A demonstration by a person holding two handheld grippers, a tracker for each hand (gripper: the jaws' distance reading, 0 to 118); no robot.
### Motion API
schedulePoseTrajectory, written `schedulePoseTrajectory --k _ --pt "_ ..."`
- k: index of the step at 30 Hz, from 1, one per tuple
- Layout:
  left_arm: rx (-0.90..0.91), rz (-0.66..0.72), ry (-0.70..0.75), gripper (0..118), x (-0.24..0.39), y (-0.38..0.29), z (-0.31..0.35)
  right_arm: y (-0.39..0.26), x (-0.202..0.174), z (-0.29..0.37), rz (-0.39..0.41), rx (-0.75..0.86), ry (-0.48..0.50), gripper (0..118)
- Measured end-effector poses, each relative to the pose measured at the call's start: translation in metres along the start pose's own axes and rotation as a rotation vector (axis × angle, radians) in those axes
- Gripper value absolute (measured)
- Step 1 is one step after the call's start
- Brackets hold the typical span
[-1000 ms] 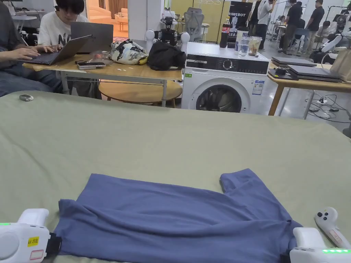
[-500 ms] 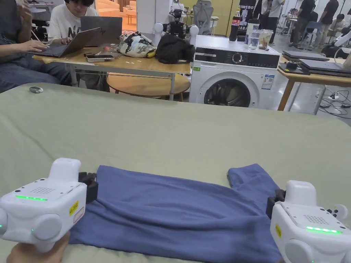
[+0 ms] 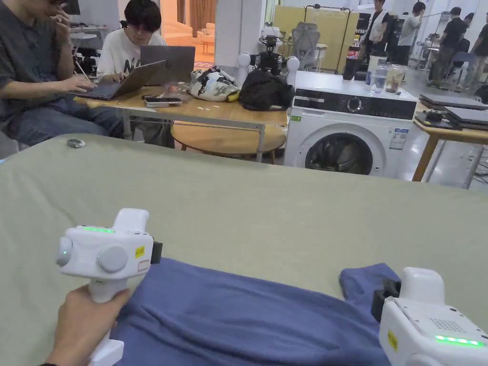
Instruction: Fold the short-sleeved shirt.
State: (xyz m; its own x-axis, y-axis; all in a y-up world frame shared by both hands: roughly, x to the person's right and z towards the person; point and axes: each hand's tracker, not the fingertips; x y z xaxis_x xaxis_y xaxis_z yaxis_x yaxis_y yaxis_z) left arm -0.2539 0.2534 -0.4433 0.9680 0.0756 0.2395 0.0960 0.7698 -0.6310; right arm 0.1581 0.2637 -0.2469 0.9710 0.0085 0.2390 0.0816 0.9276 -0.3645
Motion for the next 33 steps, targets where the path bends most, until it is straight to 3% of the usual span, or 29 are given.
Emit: schedulePoseTrajectory --k 2,5,7,9,13,15,16,17,20,24,25,28,33 --pt "-0.124 0.035 -0.053 4 -0.013 0.017 -0.031 0.001 0.004 -0.006 0.004 -0.014 0.009 0" --pt "-0.257 0.098 -0.075 47 -0.032 0.033 -0.074 0.001 0.008 -0.014 0.011 -0.046 0.017 0" --pt "-0.316 0.128 -0.092 56 -0.038 0.038 -0.095 0.001 0.012 -0.019 0.015 -0.067 0.018 0" --pt "-0.371 0.121 -0.068 56 -0.041 0.039 -0.118 -0.002 0.016 -0.023 0.015 -0.085 0.013 0" --pt "-0.469 0.035 -0.004 56 -0.035 0.028 -0.148 -0.005 0.028 -0.029 -0.001 -0.128 0.008 0" --pt "-0.397 -0.020 0.032 48 -0.020 0.025 -0.139 -0.007 0.036 -0.033 -0.009 -0.153 -0.001 0" --pt "-0.380 -0.065 0.039 34 -0.015 0.024 -0.138 -0.007 0.039 -0.034 -0.012 -0.161 -0.003 0" --pt "-0.364 -0.117 0.035 1 -0.007 0.022 -0.137 -0.006 0.045 -0.034 -0.024 -0.173 -0.007 0" --pt "-0.357 -0.177 0.034 0 0.000 0.016 -0.136 0.003 0.061 -0.048 -0.030 -0.210 -0.021 0" --pt "-0.256 -0.070 -0.021 0 -0.002 0.017 -0.104 0.026 0.089 -0.088 -0.030 -0.327 -0.033 0" --pt "-0.232 -0.059 -0.020 0 -0.001 0.017 -0.096 0.031 0.097 -0.099 -0.038 -0.354 -0.032 5" --pt "-0.205 -0.064 -0.033 0 -0.002 0.018 -0.070 0.042 0.111 -0.142 -0.015 -0.429 -0.049 54" --pt "-0.161 -0.036 -0.048 0 -0.005 0.019 -0.045 0.035 0.132 -0.210 0.005 -0.644 -0.038 56"
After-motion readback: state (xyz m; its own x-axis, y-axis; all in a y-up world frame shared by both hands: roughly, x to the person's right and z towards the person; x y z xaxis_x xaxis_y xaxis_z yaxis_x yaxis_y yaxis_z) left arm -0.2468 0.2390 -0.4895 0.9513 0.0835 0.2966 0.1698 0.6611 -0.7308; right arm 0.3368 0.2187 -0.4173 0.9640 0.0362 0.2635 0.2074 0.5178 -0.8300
